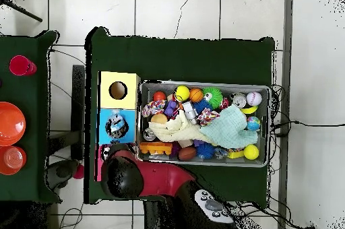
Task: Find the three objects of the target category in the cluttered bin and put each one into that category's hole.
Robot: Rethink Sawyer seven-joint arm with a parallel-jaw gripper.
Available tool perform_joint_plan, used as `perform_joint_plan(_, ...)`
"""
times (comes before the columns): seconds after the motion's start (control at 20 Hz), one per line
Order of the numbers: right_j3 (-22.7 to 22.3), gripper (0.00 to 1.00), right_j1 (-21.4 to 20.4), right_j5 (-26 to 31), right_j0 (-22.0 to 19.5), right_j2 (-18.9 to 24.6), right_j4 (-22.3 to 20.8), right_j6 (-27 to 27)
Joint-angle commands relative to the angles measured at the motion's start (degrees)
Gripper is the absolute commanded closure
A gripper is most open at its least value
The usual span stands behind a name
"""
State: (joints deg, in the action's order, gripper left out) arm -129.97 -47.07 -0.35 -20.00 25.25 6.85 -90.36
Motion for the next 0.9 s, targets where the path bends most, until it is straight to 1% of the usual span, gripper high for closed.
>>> perform_joint_plan(0.05, 4.7, 1.00, 1.7, -3.7, 1.6, -4.3, -1.9, -8.8)
perform_joint_plan(0.25, 5.5, 1.00, 2.0, -4.1, 2.7, -5.8, -2.1, -8.4)
perform_joint_plan(0.7, 5.9, 1.00, 2.9, -6.9, 3.1, -6.4, -2.7, -9.6)
perform_joint_plan(0.8, 6.1, 1.00, 2.9, -6.0, 3.1, -6.4, -2.9, -8.9)
perform_joint_plan(0.9, 6.3, 1.00, 2.6, -3.8, 3.3, -6.6, -2.9, -7.9)
